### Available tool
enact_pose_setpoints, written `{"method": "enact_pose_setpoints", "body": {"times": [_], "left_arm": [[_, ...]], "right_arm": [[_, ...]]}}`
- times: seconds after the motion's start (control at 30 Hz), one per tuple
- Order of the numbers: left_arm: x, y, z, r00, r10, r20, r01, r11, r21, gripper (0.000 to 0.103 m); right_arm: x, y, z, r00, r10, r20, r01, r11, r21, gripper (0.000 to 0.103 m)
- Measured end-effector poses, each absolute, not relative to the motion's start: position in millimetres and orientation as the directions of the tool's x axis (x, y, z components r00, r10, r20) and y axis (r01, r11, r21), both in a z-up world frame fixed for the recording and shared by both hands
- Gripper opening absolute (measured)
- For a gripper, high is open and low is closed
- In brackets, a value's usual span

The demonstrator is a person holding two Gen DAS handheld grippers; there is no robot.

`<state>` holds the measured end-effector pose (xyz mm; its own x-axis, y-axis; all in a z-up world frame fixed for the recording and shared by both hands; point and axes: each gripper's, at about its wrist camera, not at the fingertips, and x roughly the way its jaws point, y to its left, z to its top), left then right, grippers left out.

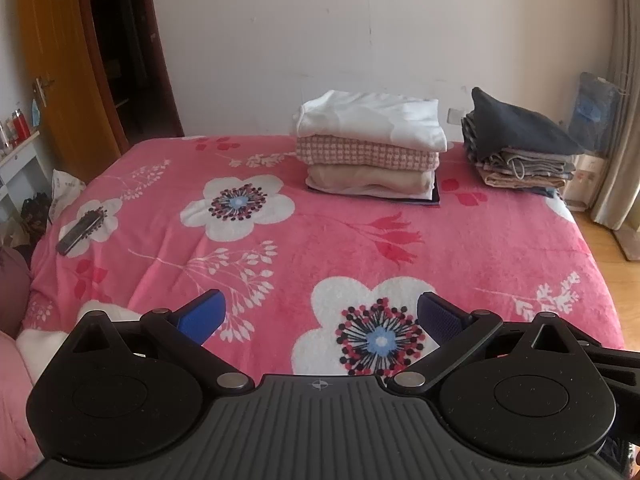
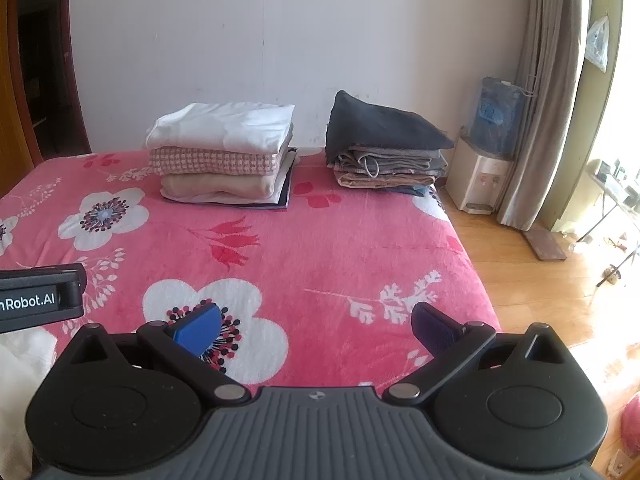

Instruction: Fold clothes

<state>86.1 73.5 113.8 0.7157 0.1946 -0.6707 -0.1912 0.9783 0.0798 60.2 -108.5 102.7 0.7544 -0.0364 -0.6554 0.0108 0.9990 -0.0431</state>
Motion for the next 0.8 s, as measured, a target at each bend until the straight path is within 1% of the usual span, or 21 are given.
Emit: {"method": "enact_pose_setpoints", "body": {"times": [0.27,0.8], "left_arm": [[86.3,74.4,111.1,0.709,0.189,-0.68,-0.191,0.979,0.073,0.103],[88.4,68.2,113.7,0.719,0.183,-0.671,-0.181,0.981,0.073,0.103]], "right_arm": [[62.5,-108.1,98.8,0.744,-0.038,-0.667,0.009,0.999,-0.048,0.103],[62.4,-113.9,102.6,0.756,-0.063,-0.651,0.026,0.997,-0.067,0.103]]}}
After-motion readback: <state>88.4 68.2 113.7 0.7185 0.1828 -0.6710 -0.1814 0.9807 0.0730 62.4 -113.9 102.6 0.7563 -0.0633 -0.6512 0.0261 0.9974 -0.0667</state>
